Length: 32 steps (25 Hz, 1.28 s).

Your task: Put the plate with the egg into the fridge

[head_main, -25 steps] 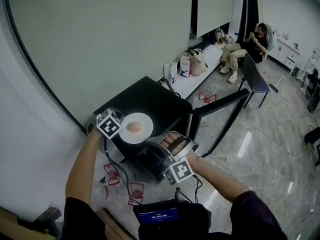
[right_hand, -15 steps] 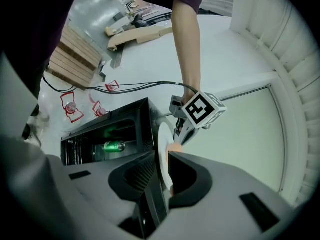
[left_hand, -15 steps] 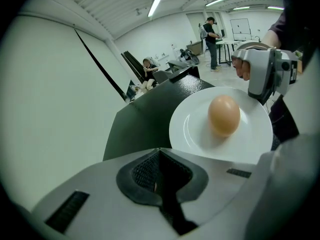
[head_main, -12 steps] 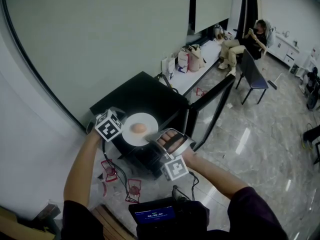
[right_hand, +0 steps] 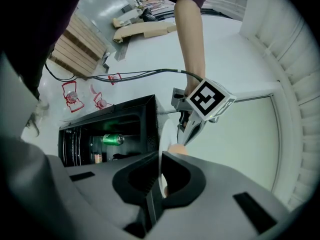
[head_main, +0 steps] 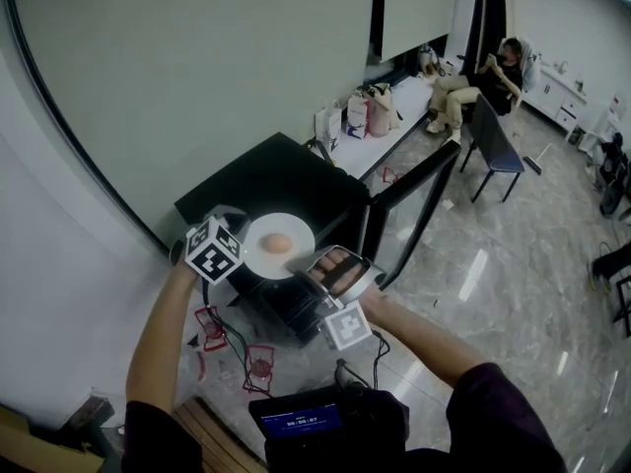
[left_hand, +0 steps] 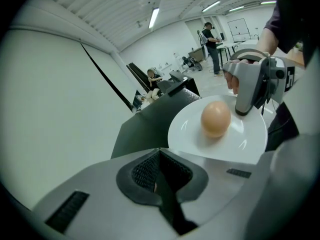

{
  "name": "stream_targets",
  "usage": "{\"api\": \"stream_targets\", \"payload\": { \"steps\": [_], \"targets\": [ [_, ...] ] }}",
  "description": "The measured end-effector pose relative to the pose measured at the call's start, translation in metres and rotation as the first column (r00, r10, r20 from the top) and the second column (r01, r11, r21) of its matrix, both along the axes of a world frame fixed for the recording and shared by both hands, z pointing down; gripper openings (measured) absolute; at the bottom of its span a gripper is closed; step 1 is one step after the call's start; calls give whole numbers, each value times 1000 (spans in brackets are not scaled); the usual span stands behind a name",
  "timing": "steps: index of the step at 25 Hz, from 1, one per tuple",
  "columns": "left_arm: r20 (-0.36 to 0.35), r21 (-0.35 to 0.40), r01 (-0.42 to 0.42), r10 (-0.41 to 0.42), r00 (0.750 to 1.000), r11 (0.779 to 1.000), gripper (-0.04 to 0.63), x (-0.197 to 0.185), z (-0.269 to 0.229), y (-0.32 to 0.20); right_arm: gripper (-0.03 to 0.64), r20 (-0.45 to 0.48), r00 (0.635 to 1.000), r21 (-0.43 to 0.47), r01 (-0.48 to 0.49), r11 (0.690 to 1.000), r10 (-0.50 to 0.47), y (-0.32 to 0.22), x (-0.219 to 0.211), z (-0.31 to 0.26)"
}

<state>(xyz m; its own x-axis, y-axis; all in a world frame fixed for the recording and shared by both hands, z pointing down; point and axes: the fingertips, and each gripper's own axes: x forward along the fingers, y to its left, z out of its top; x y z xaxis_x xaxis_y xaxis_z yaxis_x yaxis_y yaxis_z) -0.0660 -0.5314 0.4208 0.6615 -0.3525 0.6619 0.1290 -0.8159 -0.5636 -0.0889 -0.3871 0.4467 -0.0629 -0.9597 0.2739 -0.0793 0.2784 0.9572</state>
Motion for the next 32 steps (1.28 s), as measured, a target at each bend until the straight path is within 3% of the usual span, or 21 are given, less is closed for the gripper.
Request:
{"api": "stream_targets", "payload": {
  "steps": [5,10,15,24,26,30,32],
  "targets": [
    [-137,38,26,-21,990,999,10,-7,-22,27,18,-33,999,33,-21,999,22,15,-3,-6],
    [-317,19,71,-61,946,997,10,-4,-56,68,18,-36,999,78,-33,996,36,41,7,-14],
    [-462,-13,120,-113,880,993,11,12,-74,126,18,-30,1000,92,-3,996,6,75,32,-6],
    [-622,11,278,-212,754,960,9,44,-63,228,18,-29,995,40,93,995,-92,145,93,28],
    [-652,0,311,-236,721,950,9,44,-54,245,18,-31,994,27,109,994,-108,151,99,39],
    [-696,-108,397,-355,625,911,10,29,-20,273,18,-39,991,0,129,992,-129,154,98,64],
    [-692,-131,424,-389,608,896,10,23,9,283,18,-42,990,-21,132,991,-133,149,94,80]
  ]
}}
